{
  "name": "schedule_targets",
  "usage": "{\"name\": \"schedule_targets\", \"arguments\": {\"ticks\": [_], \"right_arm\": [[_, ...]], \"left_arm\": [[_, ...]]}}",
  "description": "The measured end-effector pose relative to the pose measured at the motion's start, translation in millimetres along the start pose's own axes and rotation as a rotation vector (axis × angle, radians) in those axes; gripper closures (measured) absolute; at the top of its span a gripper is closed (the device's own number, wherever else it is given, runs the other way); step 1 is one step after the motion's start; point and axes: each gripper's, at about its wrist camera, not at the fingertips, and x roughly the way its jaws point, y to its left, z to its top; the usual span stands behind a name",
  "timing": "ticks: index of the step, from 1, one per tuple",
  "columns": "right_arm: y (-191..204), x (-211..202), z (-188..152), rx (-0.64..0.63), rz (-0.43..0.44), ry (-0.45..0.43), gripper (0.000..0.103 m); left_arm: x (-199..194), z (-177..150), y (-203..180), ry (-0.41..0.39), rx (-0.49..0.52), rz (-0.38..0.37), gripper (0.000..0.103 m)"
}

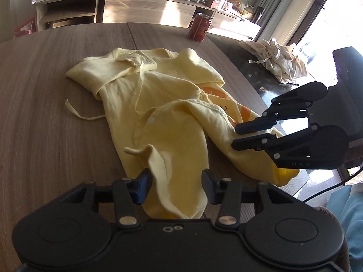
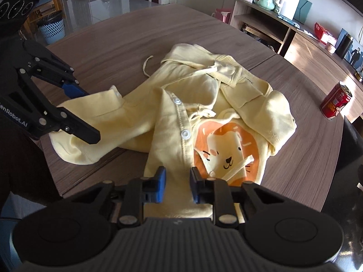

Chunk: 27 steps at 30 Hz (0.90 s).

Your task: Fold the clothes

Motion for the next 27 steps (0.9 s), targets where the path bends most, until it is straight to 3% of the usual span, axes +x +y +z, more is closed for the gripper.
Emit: {"name": "schedule_targets", "arguments": {"ticks": [1,5,9,13,16,17,20,24,27], "right_arm": [[2,-1,-2,-0.007,0.002,0.001,0.087],[10,-9,-10,-0.019,-0.001,-0.008,0.090],[15,-26,-20,-0.008,0.000,-0.049,0.090],[16,-42,-30,0.001,-0.023,-0.076,0.088],[12,-52,-35,0.011,-0.049,-0.102,0.086],[9,-54,-36,0.017,-0.055,-0.109,0.080],[-1,-53,-35,0.037,-0.057,-0.110,0.049],[-10,-41,-23,0.029,-0.026,-0.084,0.049],[-13,-27,-13,0.016,0.002,-0.042,0.049]], "left_arm": [[1,0,-1,0.004,0.010,0.010,0.101],[-2,-4,-15,-0.020,0.096,0.059,0.100],[-22,-14,-29,-0.102,0.187,0.070,0.100],[-56,-38,-54,-0.222,0.401,0.040,0.100],[-72,-62,-72,-0.236,0.567,0.038,0.100],[-77,-71,-79,-0.236,0.624,0.039,0.100],[-76,-96,-93,-0.161,0.788,0.062,0.100],[-61,-123,-93,-0.017,0.952,0.133,0.098],[-59,-129,-87,0.032,0.973,0.147,0.089]]}}
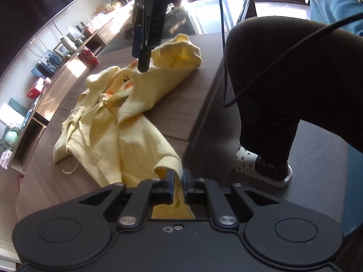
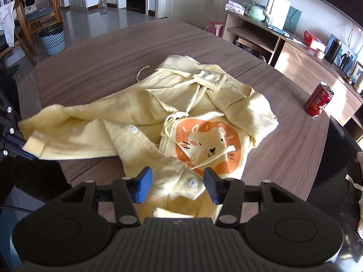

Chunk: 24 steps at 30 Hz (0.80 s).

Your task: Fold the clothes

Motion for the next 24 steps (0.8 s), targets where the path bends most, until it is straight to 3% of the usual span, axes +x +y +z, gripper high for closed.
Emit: {"name": "schedule_targets", "arguments": {"ticks": [1,4,5,7,11,14,19,22,24], "right_arm": [[-1,6,3,0.001,0.017,0.021,0.049],[-4,21,6,0.010,0.064,0.088,0.052],[-3,25,4,0.014,0.078,0.106,0.063],[0,25,-1,0.006,0.096,0.130,0.073],[25,9,-14,-0.101,0.087,0.129,0.079],[51,-8,-25,-0.219,0.049,0.111,0.079],[92,-30,-49,-0.435,0.062,0.123,0.073],[98,-33,-59,-0.459,0.066,0.162,0.068],[89,-38,-57,-0.395,0.072,0.133,0.064]], "left_arm": [[-1,-2,1,0.007,0.003,0.012,0.084],[-7,-8,10,-0.004,-0.034,0.037,0.081],[-11,-10,16,-0.018,-0.062,0.045,0.079],[-17,-12,24,-0.039,-0.101,0.058,0.076],[-26,-11,42,-0.086,-0.181,0.088,0.073],[-31,-10,53,-0.115,-0.241,0.066,0.072],[-34,-10,56,-0.141,-0.309,0.039,0.072],[-29,-7,56,-0.147,-0.329,0.052,0.072],[-23,-3,63,-0.153,-0.374,0.080,0.072]]}}
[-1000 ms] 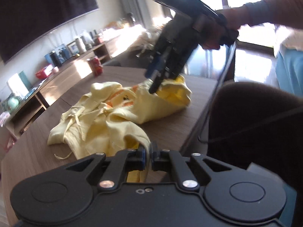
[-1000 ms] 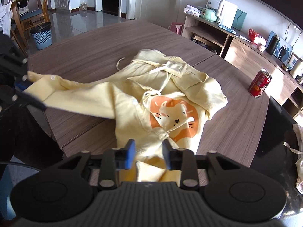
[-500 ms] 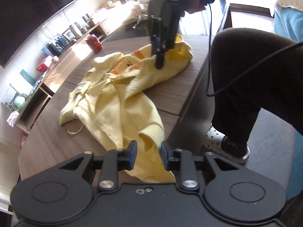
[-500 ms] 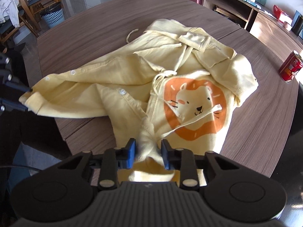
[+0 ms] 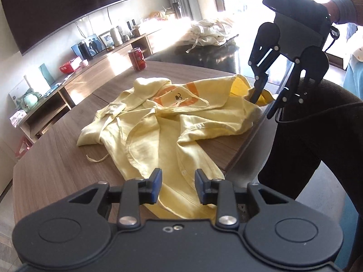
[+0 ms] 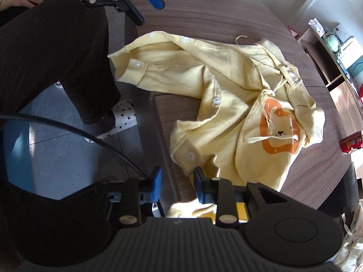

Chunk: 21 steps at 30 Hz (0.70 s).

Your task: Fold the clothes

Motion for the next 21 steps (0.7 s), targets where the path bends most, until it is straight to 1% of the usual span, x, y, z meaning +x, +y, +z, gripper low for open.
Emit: {"name": "schedule_targets", "arguments": {"ticks": [1,3,4,6,7,9,12,13,16,19,21], "right_arm": [[-5,-3,-1,0.035,0.002,-0.019,0.064],[-23,-13,-2,0.148,0.003,-0.085,0.057],[-35,-18,-2,0.211,-0.014,-0.128,0.055],[-62,-22,6,0.294,-0.111,-0.199,0.049],[-71,-21,10,0.308,-0.157,-0.216,0.048],[-95,-10,23,0.314,-0.264,-0.230,0.048],[-126,11,41,0.321,-0.321,-0.230,0.048],[-132,18,46,0.323,-0.330,-0.227,0.048],[-149,39,59,0.316,-0.333,-0.209,0.048],[-159,53,63,0.319,-0.311,-0.206,0.048],[-164,59,62,0.329,-0.297,-0.210,0.048]], "left_arm": [[6,4,5,-0.002,-0.026,0.036,0.072],[17,13,16,-0.010,-0.079,0.111,0.072],[23,18,23,-0.018,-0.106,0.152,0.072],[37,30,37,-0.039,-0.151,0.224,0.072],[44,37,43,-0.050,-0.168,0.250,0.072],[61,49,55,-0.066,-0.190,0.275,0.072],[92,66,67,-0.072,-0.184,0.285,0.071],[105,72,70,-0.067,-0.168,0.276,0.069],[139,82,75,-0.037,-0.120,0.251,0.068],[174,88,77,0.003,-0.055,0.281,0.068],[189,87,81,0.033,-0.041,0.298,0.068]]}}
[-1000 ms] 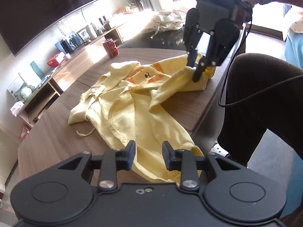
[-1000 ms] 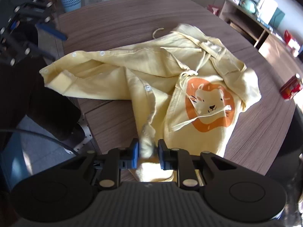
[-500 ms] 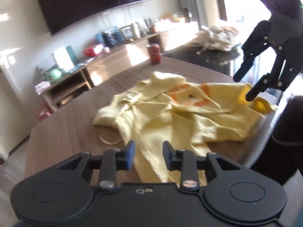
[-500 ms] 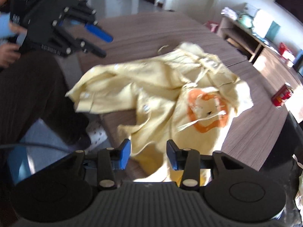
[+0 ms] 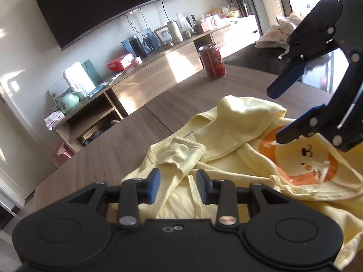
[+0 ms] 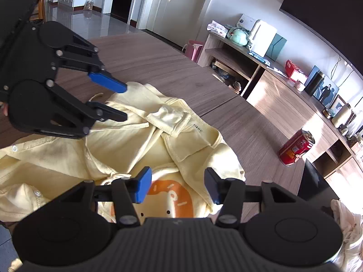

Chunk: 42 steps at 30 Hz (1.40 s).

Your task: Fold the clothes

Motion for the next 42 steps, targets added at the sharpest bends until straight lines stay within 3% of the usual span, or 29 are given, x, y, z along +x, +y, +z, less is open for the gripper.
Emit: {"name": "schedule_targets", "arguments": {"ticks": [12,17,21,23,34,42], "right_arm": [[-17,32,-2,0.046,0.031,0.002,0.048],[-15,34,-1,0.049,0.038,-0.005,0.048],[-13,34,-1,0.050,0.049,-0.011,0.048],[-12,35,-1,0.055,0.052,-0.012,0.048],[-13,36,-2,0.080,0.048,-0.013,0.048],[-12,38,-2,0.088,0.042,-0.013,0.048]], "left_arm": [[24,-8,6,0.003,-0.010,-0.031,0.071],[30,-4,-3,-0.006,0.037,0.002,0.073],[36,-2,-11,-0.002,0.079,0.038,0.088],[38,-2,-14,-0.004,0.084,0.053,0.090],[39,-1,-8,0.002,0.025,0.075,0.097],[35,0,-2,-0.024,-0.028,0.136,0.099]]}}
